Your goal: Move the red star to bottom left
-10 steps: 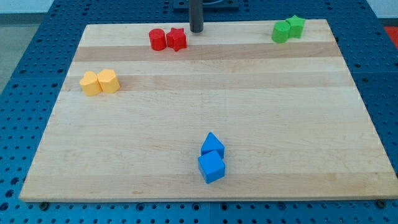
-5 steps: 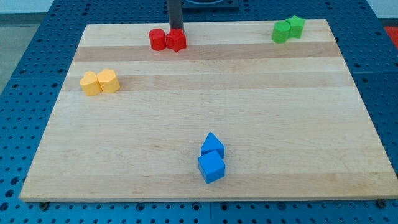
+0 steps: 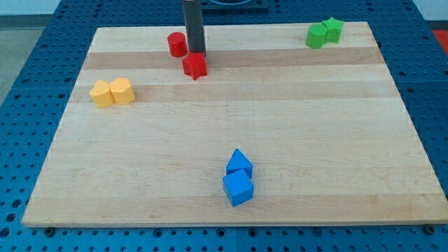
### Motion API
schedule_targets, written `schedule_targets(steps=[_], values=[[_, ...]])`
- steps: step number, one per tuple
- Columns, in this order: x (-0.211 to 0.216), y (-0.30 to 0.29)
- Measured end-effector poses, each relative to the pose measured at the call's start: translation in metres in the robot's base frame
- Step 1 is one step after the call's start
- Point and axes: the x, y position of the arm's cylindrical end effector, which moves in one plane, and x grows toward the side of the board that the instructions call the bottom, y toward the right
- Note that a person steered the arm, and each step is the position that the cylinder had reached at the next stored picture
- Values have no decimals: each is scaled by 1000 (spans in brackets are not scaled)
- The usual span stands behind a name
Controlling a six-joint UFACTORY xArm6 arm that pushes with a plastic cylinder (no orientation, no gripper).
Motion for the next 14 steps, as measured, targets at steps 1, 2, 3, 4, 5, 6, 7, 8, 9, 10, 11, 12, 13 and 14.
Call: schedule_targets(steps=[1,2,3,4,5,6,7,8,9,10,11,12,13,14], values=[[15,9],[35,10],[58,10],[76,10],[92,10],[92,-8],[92,-34],[92,-51],[91,-65],[94,-66],[108,-66],[116,-66],[116,-66],[116,-72]])
